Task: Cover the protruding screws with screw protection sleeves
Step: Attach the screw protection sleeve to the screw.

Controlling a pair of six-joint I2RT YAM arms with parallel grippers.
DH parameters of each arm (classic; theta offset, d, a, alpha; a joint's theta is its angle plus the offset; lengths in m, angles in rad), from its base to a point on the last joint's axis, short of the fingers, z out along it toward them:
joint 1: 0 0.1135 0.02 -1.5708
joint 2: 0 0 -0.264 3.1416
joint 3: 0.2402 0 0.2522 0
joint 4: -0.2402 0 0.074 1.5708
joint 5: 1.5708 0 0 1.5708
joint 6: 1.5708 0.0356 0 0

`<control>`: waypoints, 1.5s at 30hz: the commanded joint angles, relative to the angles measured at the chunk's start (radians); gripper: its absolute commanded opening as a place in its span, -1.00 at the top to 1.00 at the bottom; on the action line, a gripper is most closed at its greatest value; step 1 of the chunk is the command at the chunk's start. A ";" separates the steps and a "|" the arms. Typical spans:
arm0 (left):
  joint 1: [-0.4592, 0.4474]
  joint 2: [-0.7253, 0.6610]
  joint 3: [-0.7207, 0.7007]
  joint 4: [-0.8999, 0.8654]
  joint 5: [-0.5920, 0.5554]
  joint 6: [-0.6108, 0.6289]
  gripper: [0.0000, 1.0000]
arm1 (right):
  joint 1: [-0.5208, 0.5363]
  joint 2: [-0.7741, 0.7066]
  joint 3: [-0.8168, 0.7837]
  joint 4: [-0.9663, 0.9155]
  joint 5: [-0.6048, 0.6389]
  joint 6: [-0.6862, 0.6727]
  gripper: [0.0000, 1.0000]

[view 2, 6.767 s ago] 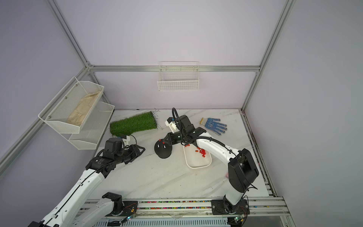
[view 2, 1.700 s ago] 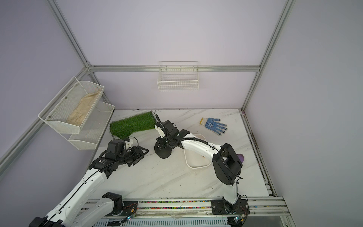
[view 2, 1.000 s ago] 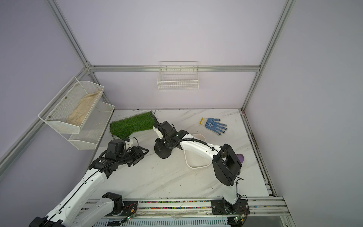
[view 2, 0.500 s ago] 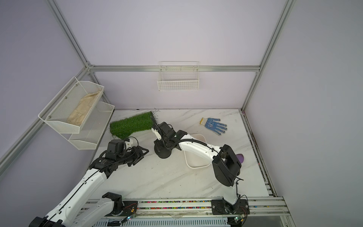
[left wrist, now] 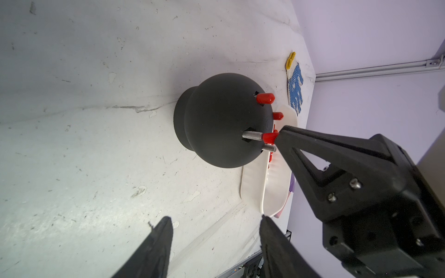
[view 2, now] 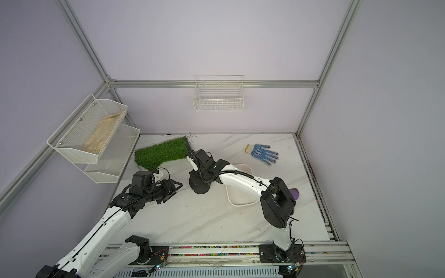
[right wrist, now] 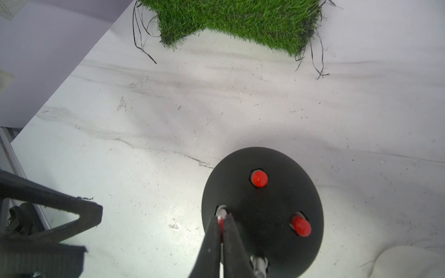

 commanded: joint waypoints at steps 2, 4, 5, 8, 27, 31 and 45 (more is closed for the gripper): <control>0.005 -0.007 -0.023 0.035 0.009 -0.004 -0.18 | 0.005 -0.020 0.006 0.036 0.017 -0.002 0.83; 0.005 -0.004 -0.024 0.036 0.010 -0.004 -0.18 | 0.005 -0.019 0.010 0.035 0.017 -0.002 0.83; 0.005 -0.004 -0.022 0.036 0.011 -0.003 -0.18 | 0.006 -0.016 0.012 0.036 0.016 -0.002 0.83; 0.005 -0.004 -0.022 0.038 0.011 -0.003 -0.18 | 0.005 -0.009 0.009 0.033 0.007 -0.002 0.83; 0.005 0.000 -0.020 0.039 0.012 -0.003 -0.18 | 0.005 0.001 -0.027 0.035 -0.015 -0.001 0.83; 0.005 0.000 -0.022 0.038 0.012 -0.003 -0.18 | 0.005 0.002 -0.034 0.035 -0.018 0.000 0.83; 0.005 0.002 -0.023 0.042 0.011 -0.003 -0.18 | 0.007 0.009 -0.045 0.062 -0.027 0.004 0.83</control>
